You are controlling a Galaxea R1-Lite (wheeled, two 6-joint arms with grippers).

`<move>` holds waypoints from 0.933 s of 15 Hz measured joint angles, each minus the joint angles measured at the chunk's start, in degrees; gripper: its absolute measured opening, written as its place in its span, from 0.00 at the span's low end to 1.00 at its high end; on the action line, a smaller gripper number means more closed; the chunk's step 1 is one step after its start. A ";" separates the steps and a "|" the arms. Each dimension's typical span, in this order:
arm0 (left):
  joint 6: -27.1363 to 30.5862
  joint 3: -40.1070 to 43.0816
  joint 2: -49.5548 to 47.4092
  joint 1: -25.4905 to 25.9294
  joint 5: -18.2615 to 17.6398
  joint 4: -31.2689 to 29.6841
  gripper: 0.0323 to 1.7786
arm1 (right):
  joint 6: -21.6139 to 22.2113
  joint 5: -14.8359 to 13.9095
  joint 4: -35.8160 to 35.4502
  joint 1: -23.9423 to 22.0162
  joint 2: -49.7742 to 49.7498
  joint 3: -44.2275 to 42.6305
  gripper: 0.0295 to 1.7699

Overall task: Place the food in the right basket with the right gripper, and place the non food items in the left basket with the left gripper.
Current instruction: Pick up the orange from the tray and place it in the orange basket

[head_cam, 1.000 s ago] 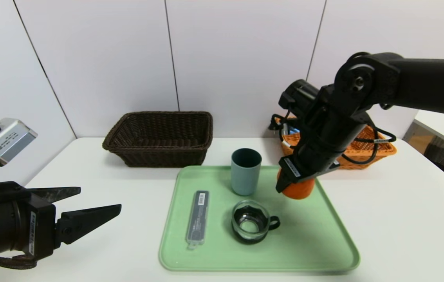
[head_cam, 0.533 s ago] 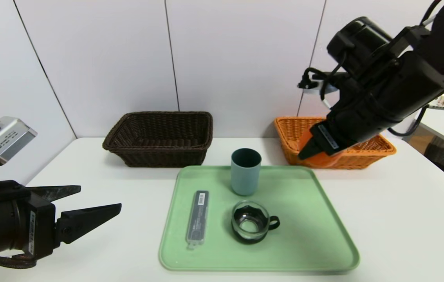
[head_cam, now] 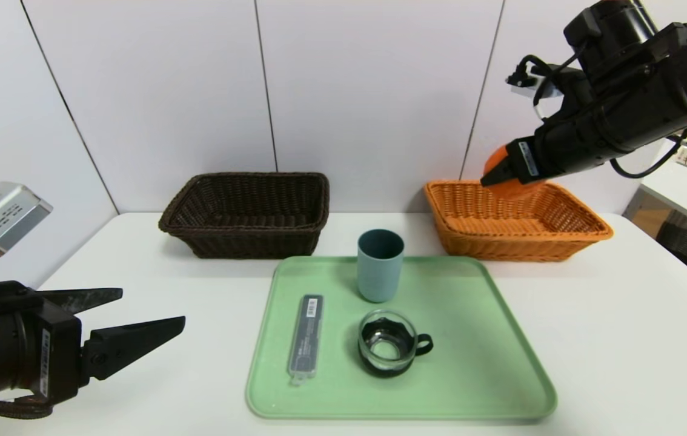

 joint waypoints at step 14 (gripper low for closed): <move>0.00 0.02 -0.91 0.04 0.06 0.07 0.95 | -0.18 -0.38 -12.35 -9.97 10.74 0.05 0.65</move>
